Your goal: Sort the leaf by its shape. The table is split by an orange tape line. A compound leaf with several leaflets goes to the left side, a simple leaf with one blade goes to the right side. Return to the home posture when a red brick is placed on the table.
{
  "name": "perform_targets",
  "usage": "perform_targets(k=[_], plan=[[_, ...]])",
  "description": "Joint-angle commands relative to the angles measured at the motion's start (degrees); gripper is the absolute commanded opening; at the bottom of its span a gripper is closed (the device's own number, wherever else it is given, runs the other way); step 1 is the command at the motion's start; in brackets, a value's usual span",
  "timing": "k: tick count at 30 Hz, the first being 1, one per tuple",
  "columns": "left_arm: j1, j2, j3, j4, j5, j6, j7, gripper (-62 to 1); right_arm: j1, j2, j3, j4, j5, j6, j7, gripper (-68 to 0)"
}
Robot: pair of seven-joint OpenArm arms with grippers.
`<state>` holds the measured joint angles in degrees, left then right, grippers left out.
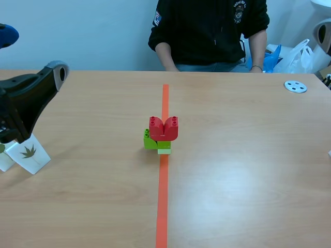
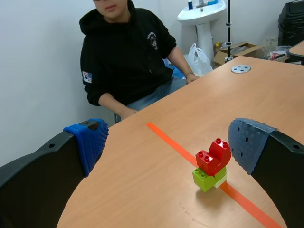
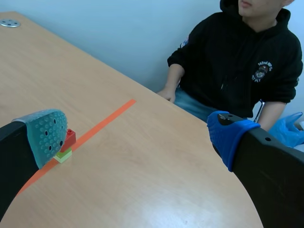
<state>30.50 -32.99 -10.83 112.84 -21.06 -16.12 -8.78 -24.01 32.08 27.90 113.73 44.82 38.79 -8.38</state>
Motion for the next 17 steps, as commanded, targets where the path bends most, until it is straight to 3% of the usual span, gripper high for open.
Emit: perform_targets(k=[1, 17], plan=[[-0.04, 0.28, -0.55, 1.11, -0.59, 0.31, -0.79, -6.7, 0.33, 0.76, 0.52, -0.15, 0.42, -0.17, 0.57, -6.9], [-0.04, 0.28, -0.55, 1.11, -0.59, 0.31, -0.79, -6.7, 0.33, 0.76, 0.52, -0.15, 0.39, -0.17, 0.09, -6.9]])
